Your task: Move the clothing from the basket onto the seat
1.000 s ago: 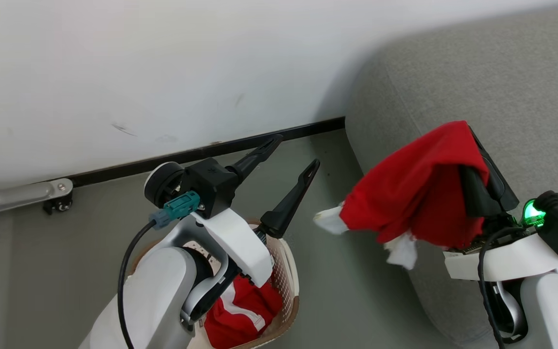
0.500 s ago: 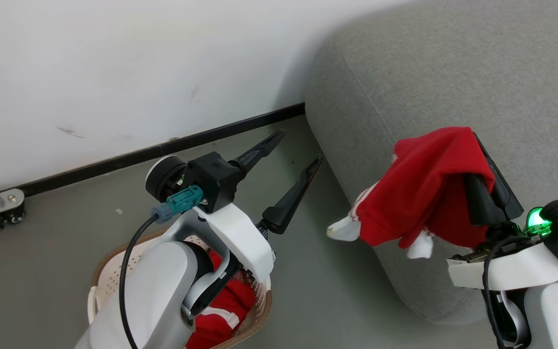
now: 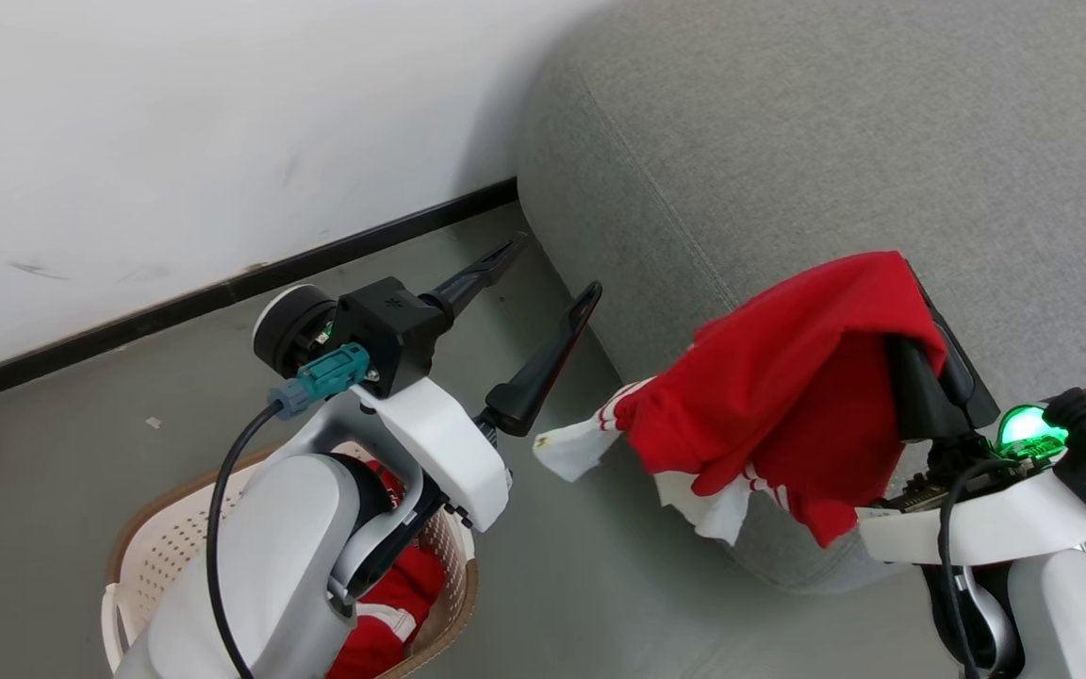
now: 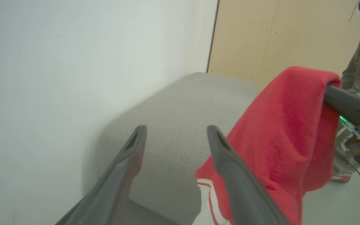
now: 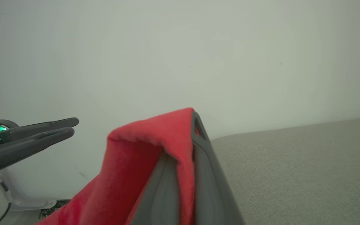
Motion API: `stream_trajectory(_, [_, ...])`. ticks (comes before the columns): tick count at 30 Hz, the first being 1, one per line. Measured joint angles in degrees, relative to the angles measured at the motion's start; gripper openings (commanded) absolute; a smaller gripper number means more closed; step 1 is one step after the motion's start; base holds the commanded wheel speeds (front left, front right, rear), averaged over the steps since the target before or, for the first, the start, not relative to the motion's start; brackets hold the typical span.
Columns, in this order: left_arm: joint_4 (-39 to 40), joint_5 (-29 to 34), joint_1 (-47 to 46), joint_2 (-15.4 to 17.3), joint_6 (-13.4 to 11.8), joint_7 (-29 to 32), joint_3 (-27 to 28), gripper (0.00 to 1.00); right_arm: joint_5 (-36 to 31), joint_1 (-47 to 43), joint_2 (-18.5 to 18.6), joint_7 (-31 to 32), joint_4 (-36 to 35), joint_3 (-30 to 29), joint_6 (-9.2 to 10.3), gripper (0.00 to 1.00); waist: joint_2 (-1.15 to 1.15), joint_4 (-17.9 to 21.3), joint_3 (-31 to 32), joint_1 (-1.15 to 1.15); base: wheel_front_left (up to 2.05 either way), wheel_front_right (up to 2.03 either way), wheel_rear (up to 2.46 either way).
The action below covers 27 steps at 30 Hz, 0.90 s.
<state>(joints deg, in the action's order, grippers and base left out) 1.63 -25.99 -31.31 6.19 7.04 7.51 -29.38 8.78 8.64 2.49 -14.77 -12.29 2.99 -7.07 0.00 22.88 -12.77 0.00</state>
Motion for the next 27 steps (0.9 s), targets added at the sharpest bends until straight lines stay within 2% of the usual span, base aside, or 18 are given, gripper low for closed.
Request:
stream_trajectory(13, [1.88, 1.00, 0.04, 1.45, -1.78, 1.37, 1.04, 1.00, 4.14, 4.55, -0.04, 0.00, 5.98, -0.52, 0.00, 0.00, 0.00, 2.80, -2.64, 0.00, 0.00, 0.00, 0.00])
stream_trajectory(20, [3.15, 1.46, 0.16, 1.92, -2.70, 2.25, 1.43, 1.00, 6.99, 11.21, -0.09, 0.00, 10.28, -4.97, 0.00, 0.00, 0.00, 2.72, -4.58, 0.00, 0.00, 0.00, 0.00])
stream_trajectory(27, [5.93, 0.97, 0.30, 2.10, -3.20, 3.08, 2.00, 1.00, 9.96, 20.29, -0.11, 0.00, 18.26, -9.33, 0.00, 0.00, 0.00, 1.62, -6.92, 0.00, 0.00, 0.00, 0.00])
